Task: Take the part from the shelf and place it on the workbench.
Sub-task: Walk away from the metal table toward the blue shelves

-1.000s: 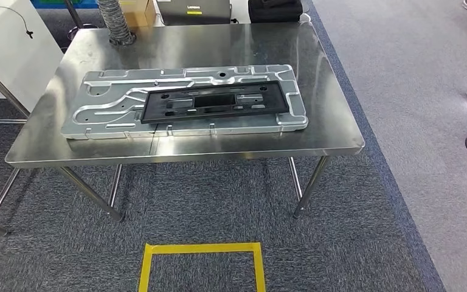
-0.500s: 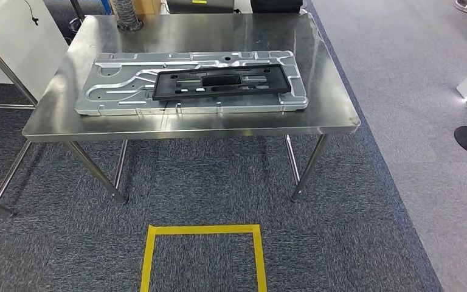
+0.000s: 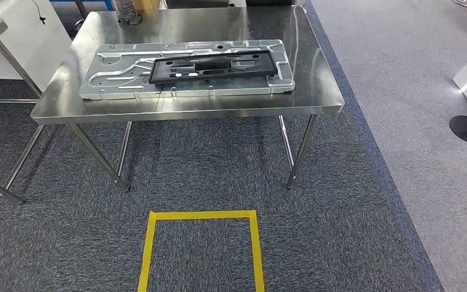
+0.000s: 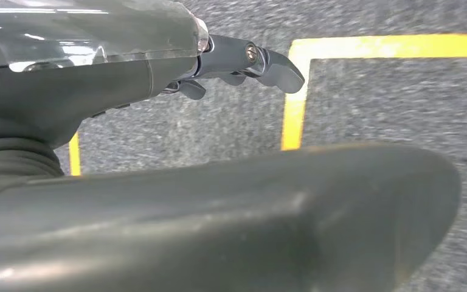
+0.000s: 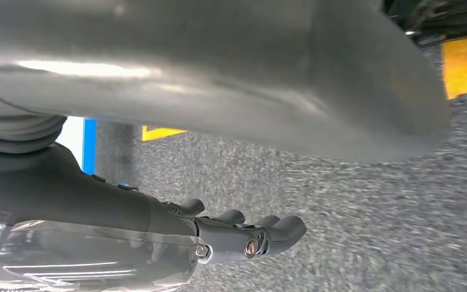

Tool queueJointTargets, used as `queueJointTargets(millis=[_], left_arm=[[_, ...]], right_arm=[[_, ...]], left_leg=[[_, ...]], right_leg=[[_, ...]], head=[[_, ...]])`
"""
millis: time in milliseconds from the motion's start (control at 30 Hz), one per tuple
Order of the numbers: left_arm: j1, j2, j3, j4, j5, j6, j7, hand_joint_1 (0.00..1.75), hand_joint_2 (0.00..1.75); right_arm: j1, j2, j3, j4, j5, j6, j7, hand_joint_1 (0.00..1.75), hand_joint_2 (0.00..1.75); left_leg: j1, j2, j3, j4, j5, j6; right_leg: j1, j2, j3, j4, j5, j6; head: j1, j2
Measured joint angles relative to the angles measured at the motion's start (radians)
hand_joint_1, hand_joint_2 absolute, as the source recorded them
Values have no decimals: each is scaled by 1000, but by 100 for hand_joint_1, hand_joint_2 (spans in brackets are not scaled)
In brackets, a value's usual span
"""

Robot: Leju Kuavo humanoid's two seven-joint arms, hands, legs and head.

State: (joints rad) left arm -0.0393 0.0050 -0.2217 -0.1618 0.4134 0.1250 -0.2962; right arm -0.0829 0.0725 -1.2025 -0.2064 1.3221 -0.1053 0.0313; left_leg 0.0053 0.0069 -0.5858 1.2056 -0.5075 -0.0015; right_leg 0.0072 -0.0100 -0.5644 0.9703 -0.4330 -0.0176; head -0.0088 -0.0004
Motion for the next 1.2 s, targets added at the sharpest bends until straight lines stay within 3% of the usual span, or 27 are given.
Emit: queueJointTargets(millis=[67,100,133,200,233,267,333,367,400,433,500,567,600,633,700,733,767,867,900,933,967,1033,1100,1133,1200], left_arm=[[-5,-3,-3,-1,0,-1,3,0,0],[-6,-4,-4,-1,-1,-2,4,0,0],[-7,-4,-5,-1,-2,-2,4,0,0],[-5,-8,-6,-1,-4,-2,5,0,0],[-4,-9,-6,-1,-4,-2,5,0,0],[-4,-10,-7,-1,-4,-2,5,0,0],[-3,-11,-7,-1,-3,-2,6,0,0],[-2,-11,-7,-1,-3,-2,6,0,0],[-1,-12,-7,-1,-3,-2,6,0,0],[-1,-12,-7,-1,-3,-2,6,0,0],[-1,-13,-7,-1,-3,-2,6,0,0],[-1,-16,-7,-1,-3,-2,6,0,0],[-2,-17,-7,-1,-4,-2,6,0,0],[-2,-18,-7,-1,-4,-2,6,0,0],[-1,-18,-7,-1,-5,-2,5,0,0],[-1,-18,-7,0,-5,-2,5,0,0],[0,-19,-7,0,-5,-2,5,0,0],[1,-19,-7,0,-6,-2,4,0,0],[1,-19,-7,0,-7,-2,4,0,0],[1,-19,-7,0,-8,-2,3,0,0],[1,-18,-7,0,-9,-2,2,0,0],[-1,-18,-8,-1,-12,-2,0,0,0],[-5,-17,-9,-1,-15,-1,-2,0,0],[-6,-17,-9,-1,-16,-1,-2,0,0],[-6,-17,-11,-1,-15,1,0,0,0]], right_arm=[[-1,0,-1,0,-4,0,-1,0,0],[-1,0,-2,0,-6,0,-1,0,0],[-1,0,-3,0,-8,0,-2,0,0],[-1,0,-5,0,-9,-1,-2,0,0],[0,0,-5,0,-10,-2,-2,0,0],[1,0,-6,0,-10,-2,-2,0,0],[2,1,-6,1,-10,-2,-2,0,0],[3,2,-6,2,-10,-2,-2,0,0],[2,2,-6,2,-10,-2,-2,0,0],[2,2,-6,2,-10,-2,-2,0,0],[2,2,-6,2,-10,-2,-2,0,0],[-2,1,-6,2,-10,-2,-2,0,0],[-3,1,-6,2,-10,-2,-3,0,0],[-4,0,-6,2,-10,-3,-3,0,0],[-4,0,-6,2,-10,-3,-3,0,0],[-4,0,-6,2,-10,-3,-3,0,0],[-5,0,-6,2,-11,-3,-3,0,0],[-5,0,-7,2,-15,-3,-6,0,0],[-5,0,-8,2,-17,-3,-7,0,0],[-5,0,-9,2,-19,-3,-9,0,0],[-5,0,-11,2,-21,-3,-12,0,0],[-5,1,-15,2,-27,-4,-17,0,0],[-5,1,-20,2,-31,-4,-21,0,0],[-5,1,-23,2,-33,-5,-23,0,0],[-4,2,-27,2,-35,-8,-26,0,0]], left_leg=[[-3,-1,115,-156,-11,9],[-5,-2,148,-209,-26,14],[-9,-2,160,-236,-35,20],[-10,1,147,-244,-22,34],[-9,3,137,-245,-11,42],[-8,5,123,-246,2,49],[-10,7,90,-245,27,56],[-12,7,72,-244,40,56],[-13,7,55,-242,52,56],[-14,7,38,-239,63,55],[-14,6,9,-230,82,51],[-15,6,-11,-219,96,45],[-15,6,-16,-217,104,40],[-14,7,-19,-217,112,35],[-11,7,-23,-219,125,23],[-11,6,-29,-211,114,17],[-10,4,-40,-186,83,11],[-2,1,-88,-11,-63,-2],[1,1,-97,46,-83,-6],[3,1,-92,76,-79,-8],[5,1,-70,74,-56,-9],[7,1,26,-35,-12,-9],[5,-1,126,-183,-23,-3],[3,-2,152,-227,-37,2],[-2,-3,150,-243,-37,17]], right_leg=[[2,0,-26,15,15,9],[3,0,-32,19,23,14],[2,-1,-37,21,31,21],[-1,0,-45,25,36,33],[-3,2,-54,41,15,38],[-5,5,-68,77,-25,43],[-9,7,-105,199,-131,50],[-11,7,-118,264,-163,52],[-11,7,-119,307,-170,53],[-11,7,-103,317,-155,52],[-10,7,-15,223,-97,47],[-5,7,98,61,-90,36],[-2,7,133,4,-98,31],[1,7,148,-26,-107,26],[1,5,141,-36,-92,14],[-1,3,133,-39,-81,7],[-4,1,122,-42,-68,1],[-4,-1,77,-38,-34,-6],[-4,-2,60,-34,-24,-5],[-3,-2,42,-29,-14,-3],[-4,-2,23,-22,-4,-1],[-5,-2,-12,-5,11,6],[-4,-2,-36,11,21,17],[-3,-2,-42,16,26,23],[-6,-2,-47,18,39,36]], head=[[0,0],[0,0],[0,0],[0,0],[0,0],[0,0],[0,0],[0,0],[0,0],[0,0],[0,0],[0,0],[0,0],[0,0],[0,0],[0,0],[0,0],[0,0],[0,0],[0,0],[0,0],[0,0],[0,0],[0,0],[0,0]])
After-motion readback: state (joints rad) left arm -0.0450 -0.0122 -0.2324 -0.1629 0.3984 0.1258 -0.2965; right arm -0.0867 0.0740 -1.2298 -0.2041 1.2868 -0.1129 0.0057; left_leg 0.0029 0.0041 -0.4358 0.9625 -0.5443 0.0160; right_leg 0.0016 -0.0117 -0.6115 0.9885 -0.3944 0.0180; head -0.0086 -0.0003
